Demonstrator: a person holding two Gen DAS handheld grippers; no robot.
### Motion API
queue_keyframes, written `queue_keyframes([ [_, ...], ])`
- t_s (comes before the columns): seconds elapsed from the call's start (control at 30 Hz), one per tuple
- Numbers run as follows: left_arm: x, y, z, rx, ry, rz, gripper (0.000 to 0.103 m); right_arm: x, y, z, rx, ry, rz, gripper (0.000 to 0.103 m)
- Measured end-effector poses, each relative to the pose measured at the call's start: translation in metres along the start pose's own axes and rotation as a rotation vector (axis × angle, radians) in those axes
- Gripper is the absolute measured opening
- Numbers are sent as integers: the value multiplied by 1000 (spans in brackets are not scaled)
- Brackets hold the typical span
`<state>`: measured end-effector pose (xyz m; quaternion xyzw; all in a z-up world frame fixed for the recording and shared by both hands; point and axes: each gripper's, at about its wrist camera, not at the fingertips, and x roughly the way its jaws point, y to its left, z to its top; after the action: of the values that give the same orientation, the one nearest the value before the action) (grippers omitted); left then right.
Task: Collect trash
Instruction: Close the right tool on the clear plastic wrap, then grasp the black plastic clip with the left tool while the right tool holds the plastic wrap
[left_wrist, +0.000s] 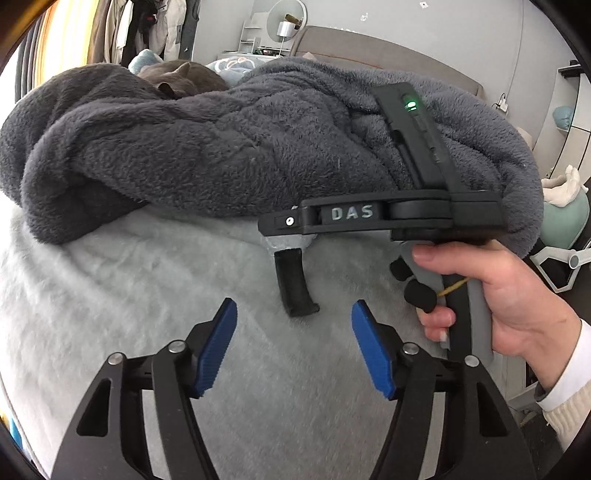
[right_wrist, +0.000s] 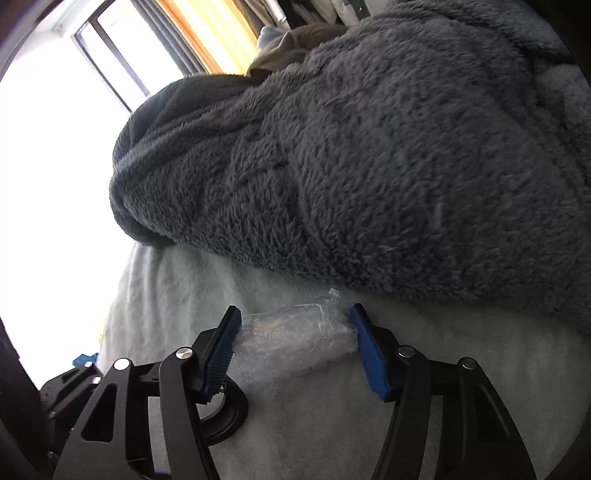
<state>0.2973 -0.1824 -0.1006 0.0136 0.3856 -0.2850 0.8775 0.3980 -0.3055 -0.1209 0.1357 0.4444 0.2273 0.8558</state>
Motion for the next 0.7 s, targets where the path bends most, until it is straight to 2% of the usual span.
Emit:
queue_keyframes([
  [0.4, 34, 1, 11, -51, 51, 45, 52, -48, -16, 3, 45, -107, 37, 62],
  [0.63, 49, -3, 15, -51, 80, 84, 43, -60, -22, 0, 41, -114, 44, 62],
  [0.7, 51, -4, 16, -56, 86, 93, 34, -60, -21, -1, 41, -111, 43, 62],
])
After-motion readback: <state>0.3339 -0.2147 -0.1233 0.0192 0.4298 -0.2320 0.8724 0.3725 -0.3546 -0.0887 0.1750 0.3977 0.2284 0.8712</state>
